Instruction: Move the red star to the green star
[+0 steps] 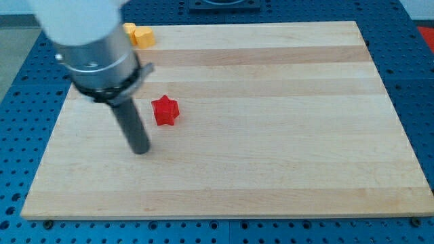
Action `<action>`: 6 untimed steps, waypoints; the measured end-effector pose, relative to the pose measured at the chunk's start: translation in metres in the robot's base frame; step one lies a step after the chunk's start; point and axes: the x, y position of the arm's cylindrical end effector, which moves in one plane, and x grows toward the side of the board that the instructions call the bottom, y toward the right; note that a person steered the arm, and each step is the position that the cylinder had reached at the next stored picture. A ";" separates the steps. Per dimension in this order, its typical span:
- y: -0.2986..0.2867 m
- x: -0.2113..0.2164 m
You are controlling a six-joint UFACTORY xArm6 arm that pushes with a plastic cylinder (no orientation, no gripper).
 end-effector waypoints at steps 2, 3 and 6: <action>0.031 -0.062; 0.019 -0.091; -0.004 -0.160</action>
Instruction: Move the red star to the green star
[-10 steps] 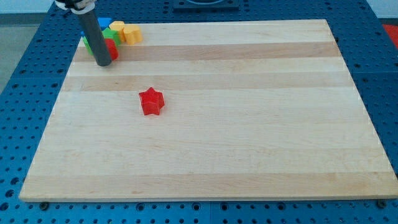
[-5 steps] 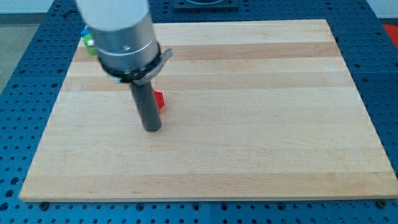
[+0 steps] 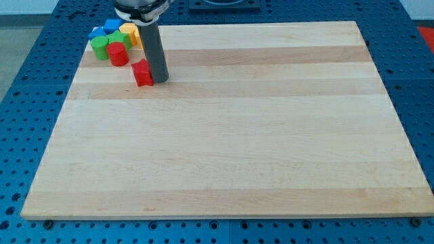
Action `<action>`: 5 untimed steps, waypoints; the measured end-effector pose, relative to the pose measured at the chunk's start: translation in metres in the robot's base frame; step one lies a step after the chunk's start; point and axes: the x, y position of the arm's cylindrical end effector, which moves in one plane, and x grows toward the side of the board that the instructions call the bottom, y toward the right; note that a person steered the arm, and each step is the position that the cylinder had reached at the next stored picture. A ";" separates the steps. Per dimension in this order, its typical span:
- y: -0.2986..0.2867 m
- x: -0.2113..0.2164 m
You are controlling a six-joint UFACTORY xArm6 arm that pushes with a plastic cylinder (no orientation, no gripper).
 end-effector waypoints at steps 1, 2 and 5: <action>0.000 0.034; -0.014 0.036; -0.014 -0.034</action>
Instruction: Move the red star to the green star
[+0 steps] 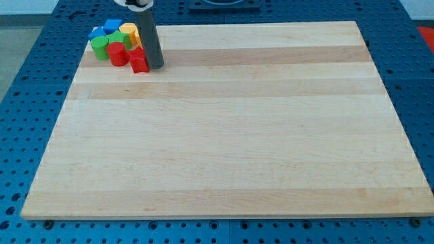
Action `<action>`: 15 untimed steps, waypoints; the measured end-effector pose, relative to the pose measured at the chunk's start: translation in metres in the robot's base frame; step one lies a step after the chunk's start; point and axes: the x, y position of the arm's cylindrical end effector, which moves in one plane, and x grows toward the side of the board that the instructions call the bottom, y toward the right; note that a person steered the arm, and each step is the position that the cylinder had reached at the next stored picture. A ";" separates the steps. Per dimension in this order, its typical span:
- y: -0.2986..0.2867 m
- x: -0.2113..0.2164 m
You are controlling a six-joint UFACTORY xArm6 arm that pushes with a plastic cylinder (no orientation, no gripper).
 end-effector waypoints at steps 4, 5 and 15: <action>-0.045 -0.003; -0.045 -0.020; 0.051 -0.085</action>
